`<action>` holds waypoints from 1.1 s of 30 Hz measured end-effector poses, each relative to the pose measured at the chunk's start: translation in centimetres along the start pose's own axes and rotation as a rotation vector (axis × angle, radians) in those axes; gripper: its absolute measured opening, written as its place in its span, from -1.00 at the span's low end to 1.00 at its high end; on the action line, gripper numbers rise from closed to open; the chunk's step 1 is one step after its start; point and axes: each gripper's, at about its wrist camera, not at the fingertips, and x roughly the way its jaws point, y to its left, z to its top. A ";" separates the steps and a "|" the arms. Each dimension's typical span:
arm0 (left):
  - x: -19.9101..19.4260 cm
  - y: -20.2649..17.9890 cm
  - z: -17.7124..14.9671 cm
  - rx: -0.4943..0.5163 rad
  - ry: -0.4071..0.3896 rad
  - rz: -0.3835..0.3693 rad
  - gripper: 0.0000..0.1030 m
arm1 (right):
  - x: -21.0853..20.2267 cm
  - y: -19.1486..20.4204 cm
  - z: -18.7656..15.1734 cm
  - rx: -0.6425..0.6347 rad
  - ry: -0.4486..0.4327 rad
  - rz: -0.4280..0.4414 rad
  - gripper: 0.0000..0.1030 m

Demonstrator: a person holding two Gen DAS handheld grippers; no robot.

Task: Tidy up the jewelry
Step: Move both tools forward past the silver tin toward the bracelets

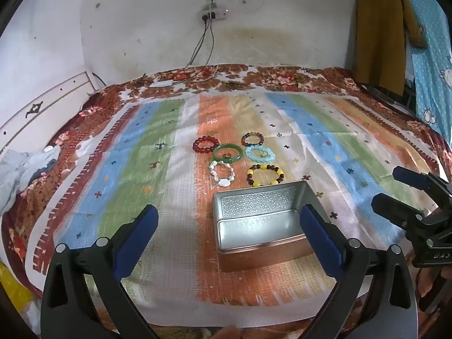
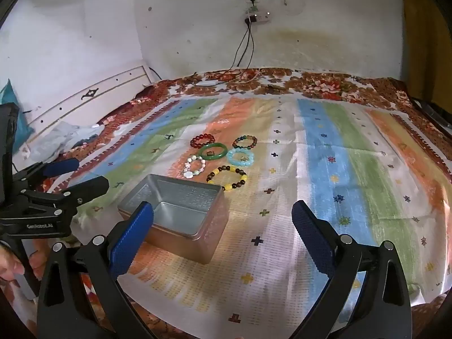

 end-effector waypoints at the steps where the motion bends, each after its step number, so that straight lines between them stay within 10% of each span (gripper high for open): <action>1: 0.0 0.0 0.0 0.002 0.000 -0.006 0.89 | 0.0 -0.1 0.0 0.003 -0.005 0.002 0.93; 19: -1.0 1.4 0.5 -0.024 0.023 -0.134 0.89 | 0.1 1.0 -0.1 -0.037 0.002 0.002 0.93; 33: -0.8 0.7 0.3 0.016 0.017 -0.048 0.89 | -0.3 0.5 0.0 -0.015 -0.016 0.020 0.93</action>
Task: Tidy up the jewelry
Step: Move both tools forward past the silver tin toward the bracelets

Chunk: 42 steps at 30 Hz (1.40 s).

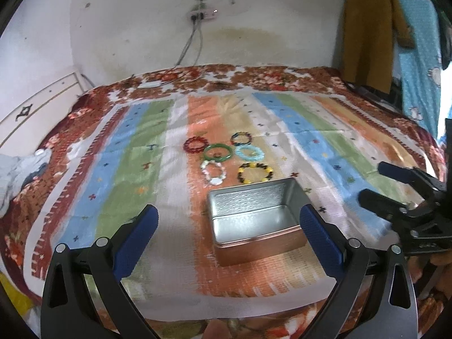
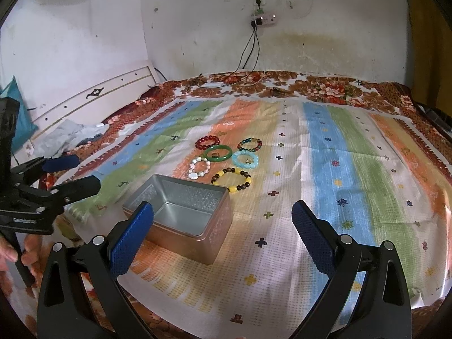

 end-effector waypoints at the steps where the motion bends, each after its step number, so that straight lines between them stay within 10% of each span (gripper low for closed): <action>1: 0.2 0.1 0.0 -0.007 0.008 0.010 0.89 | 0.0 0.1 0.0 0.000 -0.001 0.000 0.93; 42: 3.4 0.7 1.1 -0.059 0.101 -0.002 0.89 | 2.5 -0.3 1.5 -0.006 0.059 0.008 0.93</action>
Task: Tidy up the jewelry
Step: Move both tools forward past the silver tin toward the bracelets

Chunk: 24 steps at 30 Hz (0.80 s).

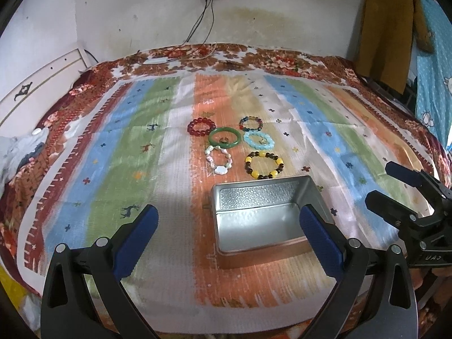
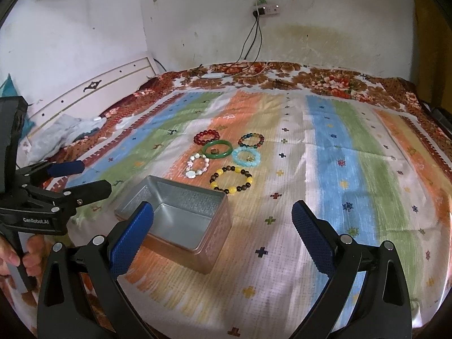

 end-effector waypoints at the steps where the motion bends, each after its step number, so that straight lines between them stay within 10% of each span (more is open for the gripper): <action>1: 0.3 -0.1 0.1 0.006 0.004 0.004 0.89 | 0.1 0.0 0.1 -0.001 0.002 0.000 0.93; 24: 4.2 0.4 4.2 0.047 0.022 0.075 0.89 | 3.7 -2.2 3.5 0.022 0.045 -0.001 0.93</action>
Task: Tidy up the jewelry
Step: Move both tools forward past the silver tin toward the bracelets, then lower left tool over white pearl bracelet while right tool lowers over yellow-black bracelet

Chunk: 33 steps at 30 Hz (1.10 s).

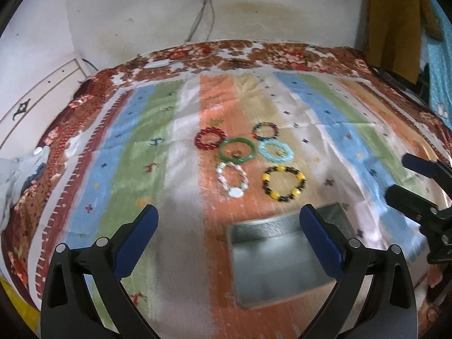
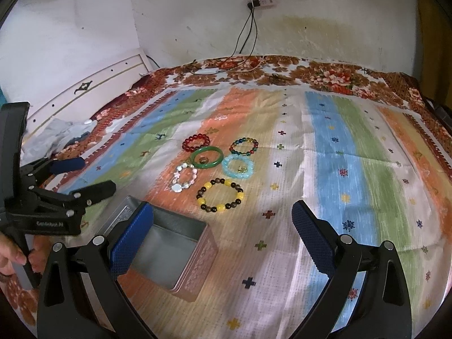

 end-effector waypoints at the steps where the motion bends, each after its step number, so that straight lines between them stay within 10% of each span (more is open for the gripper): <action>1: 0.2 0.2 0.2 -0.004 0.005 -0.001 0.89 | 0.1 -0.1 0.1 0.000 0.002 0.000 0.93; 33: 9.3 2.6 4.5 -0.006 0.162 0.036 0.89 | 7.8 -2.0 3.3 -0.008 0.166 -0.017 0.93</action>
